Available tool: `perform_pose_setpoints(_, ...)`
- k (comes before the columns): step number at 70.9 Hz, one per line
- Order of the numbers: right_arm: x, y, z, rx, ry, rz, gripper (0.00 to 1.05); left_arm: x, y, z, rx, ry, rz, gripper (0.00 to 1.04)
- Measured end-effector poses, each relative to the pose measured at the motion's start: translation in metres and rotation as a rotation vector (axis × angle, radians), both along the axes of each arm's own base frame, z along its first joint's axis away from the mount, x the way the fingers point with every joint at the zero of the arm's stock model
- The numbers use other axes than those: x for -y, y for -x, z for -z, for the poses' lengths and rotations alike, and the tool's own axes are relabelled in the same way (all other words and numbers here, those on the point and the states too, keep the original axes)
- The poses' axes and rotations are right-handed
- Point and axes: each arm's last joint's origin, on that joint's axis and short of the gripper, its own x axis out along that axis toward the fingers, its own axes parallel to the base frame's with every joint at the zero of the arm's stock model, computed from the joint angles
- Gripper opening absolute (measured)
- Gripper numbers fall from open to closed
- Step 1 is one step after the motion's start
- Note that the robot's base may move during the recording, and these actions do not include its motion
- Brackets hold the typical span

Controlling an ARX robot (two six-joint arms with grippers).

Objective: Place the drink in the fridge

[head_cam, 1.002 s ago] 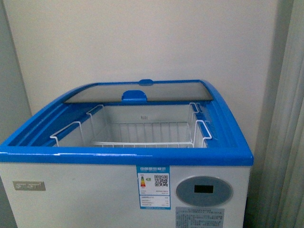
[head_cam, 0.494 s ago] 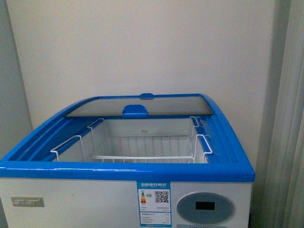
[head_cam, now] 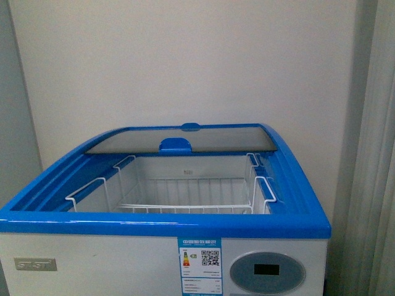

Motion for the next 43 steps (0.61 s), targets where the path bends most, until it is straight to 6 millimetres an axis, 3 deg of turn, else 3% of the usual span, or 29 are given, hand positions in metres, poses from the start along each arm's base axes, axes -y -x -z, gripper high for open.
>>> perform_pose_setpoints(17, 0.0, 0.0, 0.012, 0.005, 0.0, 0.0, 0.03, 0.0, 0.0, 0.0, 0.0, 0.0, 0.0, 0.03)
perform_pose_setpoints(35, 0.0, 0.001, 0.012, 0.014, 0.0, 0.0, 0.03, 0.0, 0.0, 0.0, 0.0, 0.0, 0.0, 0.03)
perform_pose_setpoints(38, 0.0, 0.001, 0.012, 0.014, 0.002, 0.0, 0.1, 0.0, 0.0, 0.0, 0.0, 0.0, 0.0, 0.05)
perform_pose_setpoints(43, 0.0, 0.001, 0.012, 0.014, 0.002, 0.0, 0.22, 0.0, 0.0, 0.0, 0.0, 0.0, 0.0, 0.19)
